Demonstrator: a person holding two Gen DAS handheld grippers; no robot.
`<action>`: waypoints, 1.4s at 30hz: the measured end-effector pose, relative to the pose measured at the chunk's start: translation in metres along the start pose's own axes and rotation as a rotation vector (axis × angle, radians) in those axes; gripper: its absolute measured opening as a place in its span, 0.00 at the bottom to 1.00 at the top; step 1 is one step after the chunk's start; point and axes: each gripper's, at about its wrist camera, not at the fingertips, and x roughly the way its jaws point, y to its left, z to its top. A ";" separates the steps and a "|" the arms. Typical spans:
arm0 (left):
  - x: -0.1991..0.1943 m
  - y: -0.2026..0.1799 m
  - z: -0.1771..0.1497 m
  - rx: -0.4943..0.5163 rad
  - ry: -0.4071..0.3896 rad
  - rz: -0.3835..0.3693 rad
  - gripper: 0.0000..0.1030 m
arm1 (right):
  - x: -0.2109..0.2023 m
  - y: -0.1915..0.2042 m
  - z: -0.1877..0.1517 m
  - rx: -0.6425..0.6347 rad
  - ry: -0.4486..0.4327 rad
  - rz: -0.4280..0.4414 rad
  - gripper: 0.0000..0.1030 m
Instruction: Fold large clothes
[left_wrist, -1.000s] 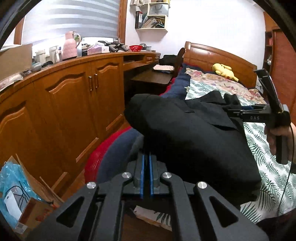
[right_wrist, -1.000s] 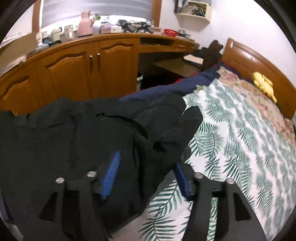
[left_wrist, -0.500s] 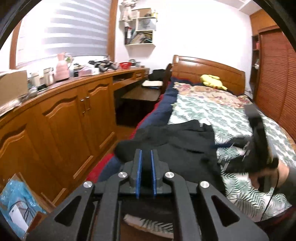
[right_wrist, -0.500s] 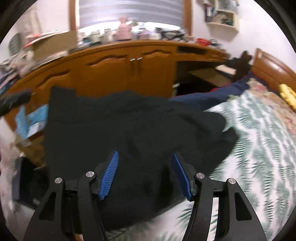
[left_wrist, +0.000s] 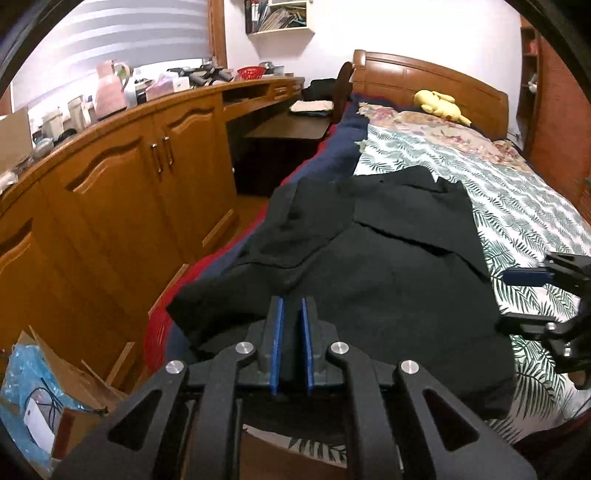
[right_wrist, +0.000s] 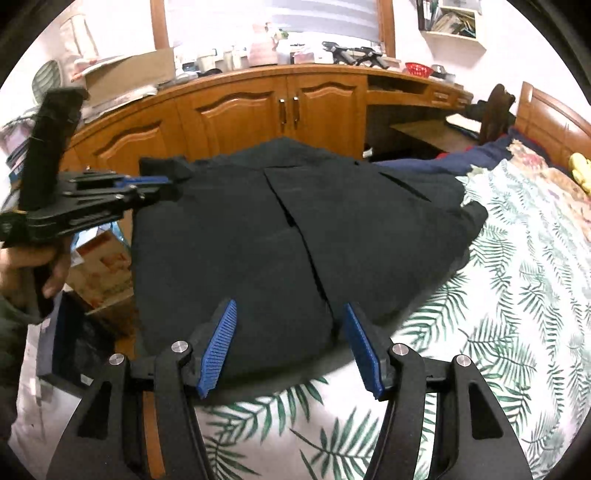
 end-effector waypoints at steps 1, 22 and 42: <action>-0.001 -0.001 -0.001 -0.003 -0.005 0.001 0.07 | -0.003 0.000 -0.003 0.001 -0.002 -0.006 0.60; -0.066 -0.079 -0.030 0.032 -0.172 0.006 0.08 | -0.107 -0.007 -0.063 0.024 -0.130 -0.068 0.63; -0.058 -0.271 -0.031 0.134 -0.173 -0.179 0.10 | -0.179 -0.099 -0.174 0.215 -0.172 -0.262 0.74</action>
